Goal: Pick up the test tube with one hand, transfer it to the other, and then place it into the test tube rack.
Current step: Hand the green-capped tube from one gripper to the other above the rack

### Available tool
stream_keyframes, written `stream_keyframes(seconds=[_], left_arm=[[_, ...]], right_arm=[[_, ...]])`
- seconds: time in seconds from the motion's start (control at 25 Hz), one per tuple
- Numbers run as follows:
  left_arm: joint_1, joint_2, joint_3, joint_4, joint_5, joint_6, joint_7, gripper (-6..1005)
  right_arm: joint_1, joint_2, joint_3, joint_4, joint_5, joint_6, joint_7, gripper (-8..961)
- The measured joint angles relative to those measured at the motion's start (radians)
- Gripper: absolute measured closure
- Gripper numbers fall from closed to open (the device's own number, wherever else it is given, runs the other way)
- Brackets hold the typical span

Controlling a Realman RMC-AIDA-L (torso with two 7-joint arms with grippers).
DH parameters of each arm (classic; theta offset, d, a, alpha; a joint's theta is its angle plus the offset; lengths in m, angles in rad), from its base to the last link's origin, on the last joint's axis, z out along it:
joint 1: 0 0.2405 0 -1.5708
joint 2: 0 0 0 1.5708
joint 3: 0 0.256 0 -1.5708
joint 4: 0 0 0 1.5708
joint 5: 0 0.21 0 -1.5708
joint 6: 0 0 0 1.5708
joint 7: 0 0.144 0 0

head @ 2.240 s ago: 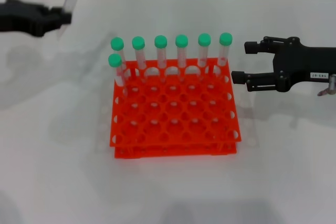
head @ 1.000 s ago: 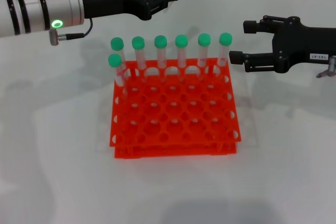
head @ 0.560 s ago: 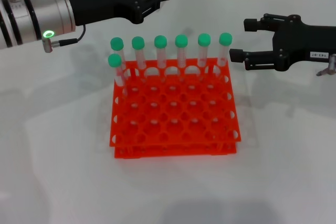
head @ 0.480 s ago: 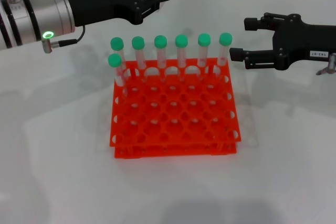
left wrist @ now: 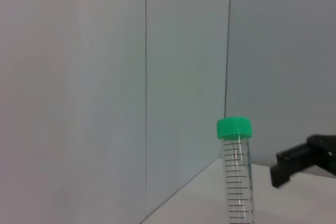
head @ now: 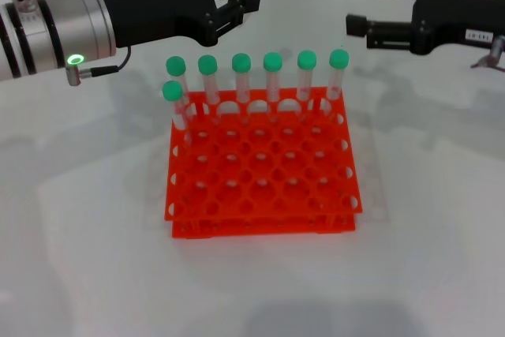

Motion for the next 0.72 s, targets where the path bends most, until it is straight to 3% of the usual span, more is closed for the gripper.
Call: stream_keyframes(seconds=[0.72], left_arm=[[-0.008, -0.002, 0.008, -0.02, -0.001, 0.001, 0.008, 813]], right_arm=[[0.124, 0.006, -0.006, 0.041, 0.031, 0.031, 0.001, 120]])
